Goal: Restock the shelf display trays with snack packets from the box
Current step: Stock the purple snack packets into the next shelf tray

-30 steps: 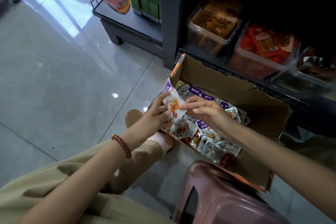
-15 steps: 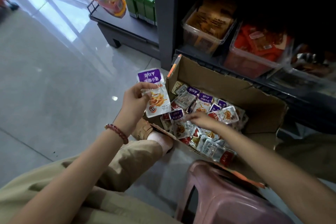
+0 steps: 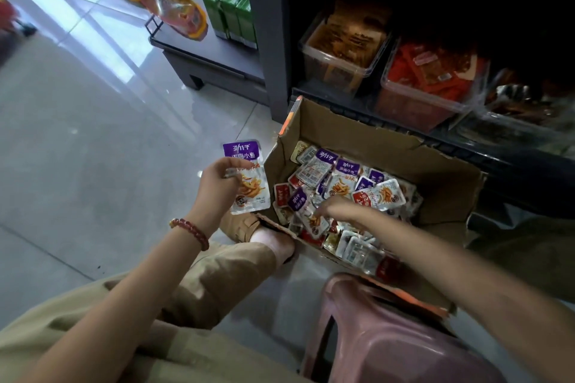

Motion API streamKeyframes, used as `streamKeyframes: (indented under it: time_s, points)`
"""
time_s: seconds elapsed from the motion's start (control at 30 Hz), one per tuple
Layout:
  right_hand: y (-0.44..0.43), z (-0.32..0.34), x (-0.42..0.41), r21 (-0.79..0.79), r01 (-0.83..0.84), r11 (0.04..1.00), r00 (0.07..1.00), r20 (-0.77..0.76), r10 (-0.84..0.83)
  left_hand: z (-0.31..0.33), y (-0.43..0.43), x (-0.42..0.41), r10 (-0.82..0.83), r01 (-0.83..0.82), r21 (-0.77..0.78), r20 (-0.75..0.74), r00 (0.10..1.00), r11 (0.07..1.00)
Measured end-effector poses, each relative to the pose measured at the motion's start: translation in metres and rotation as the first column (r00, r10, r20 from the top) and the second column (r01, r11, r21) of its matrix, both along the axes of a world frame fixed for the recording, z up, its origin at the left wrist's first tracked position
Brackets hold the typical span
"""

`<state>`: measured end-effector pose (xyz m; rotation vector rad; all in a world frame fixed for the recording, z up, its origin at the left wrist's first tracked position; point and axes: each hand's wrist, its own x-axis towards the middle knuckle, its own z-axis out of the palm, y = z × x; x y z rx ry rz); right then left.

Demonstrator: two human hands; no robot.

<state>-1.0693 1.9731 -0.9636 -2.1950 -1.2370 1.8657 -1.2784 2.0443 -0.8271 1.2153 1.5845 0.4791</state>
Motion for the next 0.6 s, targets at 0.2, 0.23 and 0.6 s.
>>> streamKeyframes:
  time_s: [0.2,0.23,0.6]
  points:
    - [-0.003,0.112,0.057,0.223,0.13,0.966,0.968,-0.239,-0.075,0.014,0.001,0.029,-0.133,0.13,-0.08,-0.039,0.99,0.988]
    - [-0.003,0.131,0.068,0.25,0.178,0.952,0.956,-0.274,-0.106,0.021,0.001,0.037,-0.162,0.161,-0.1,-0.009,0.987,0.982]
    - [-0.015,0.268,0.13,0.393,0.249,0.885,0.853,-0.521,-0.009,0.088,-0.016,0.126,-0.255,0.224,0.121,0.445,0.858,0.967]
